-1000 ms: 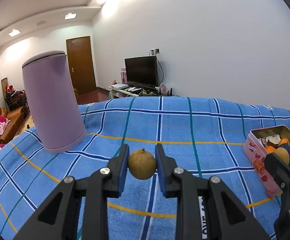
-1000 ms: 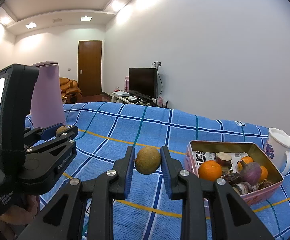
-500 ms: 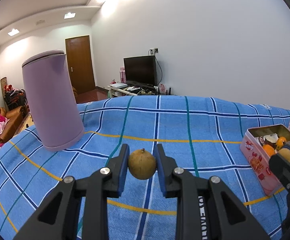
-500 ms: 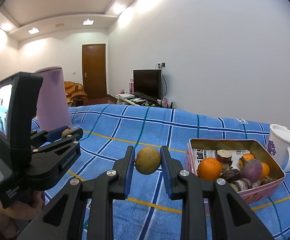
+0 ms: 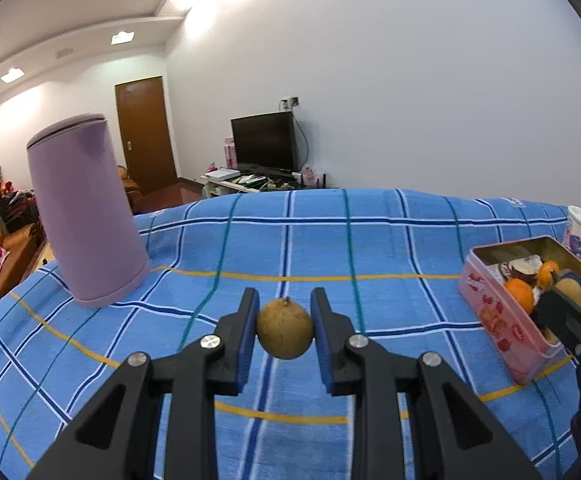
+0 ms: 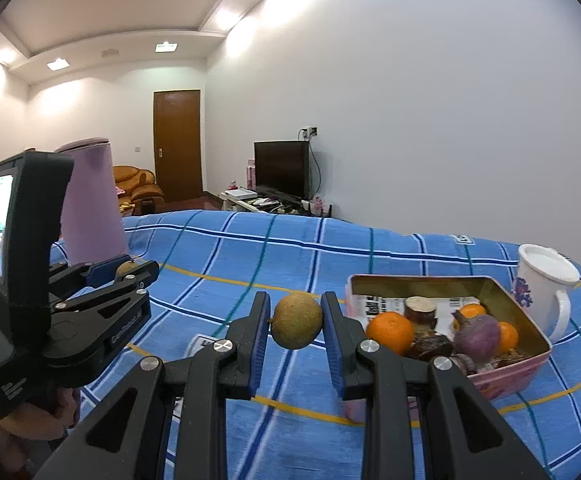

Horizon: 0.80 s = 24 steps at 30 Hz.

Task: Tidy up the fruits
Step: 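Carry both held longans over the pink tin tray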

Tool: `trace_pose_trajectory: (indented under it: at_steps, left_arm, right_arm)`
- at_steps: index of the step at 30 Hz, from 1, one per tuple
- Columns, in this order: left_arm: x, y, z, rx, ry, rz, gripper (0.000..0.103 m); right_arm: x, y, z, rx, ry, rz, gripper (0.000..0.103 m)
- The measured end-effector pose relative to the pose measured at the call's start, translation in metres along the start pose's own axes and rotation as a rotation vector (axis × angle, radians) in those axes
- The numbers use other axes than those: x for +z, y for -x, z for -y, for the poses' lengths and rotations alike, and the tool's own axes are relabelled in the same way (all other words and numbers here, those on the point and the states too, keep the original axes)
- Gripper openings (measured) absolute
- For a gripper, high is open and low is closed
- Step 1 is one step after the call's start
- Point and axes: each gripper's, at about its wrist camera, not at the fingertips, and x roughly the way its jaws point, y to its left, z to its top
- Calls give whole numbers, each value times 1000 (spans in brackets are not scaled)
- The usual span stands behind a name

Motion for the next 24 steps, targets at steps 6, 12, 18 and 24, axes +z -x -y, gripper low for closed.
trace_pose_trajectory:
  at_steps: [6,12,18,24]
  left_arm:
    - [4,7,18,-35,-27,6,29]
    - [13,13,39,-80,-37,18,29]
    - [17,19,61,-126,-45,16,29]
    - [18,24,83,-152,-55,18,29]
  right_arm:
    - [-1,5,17,-56,16,4,28]
    - [-2,9,48,-119,6,4,28]
    - [-3,16,77,-170,-16,14,28]
    - [-2,23,97,-197,-29,22,28]
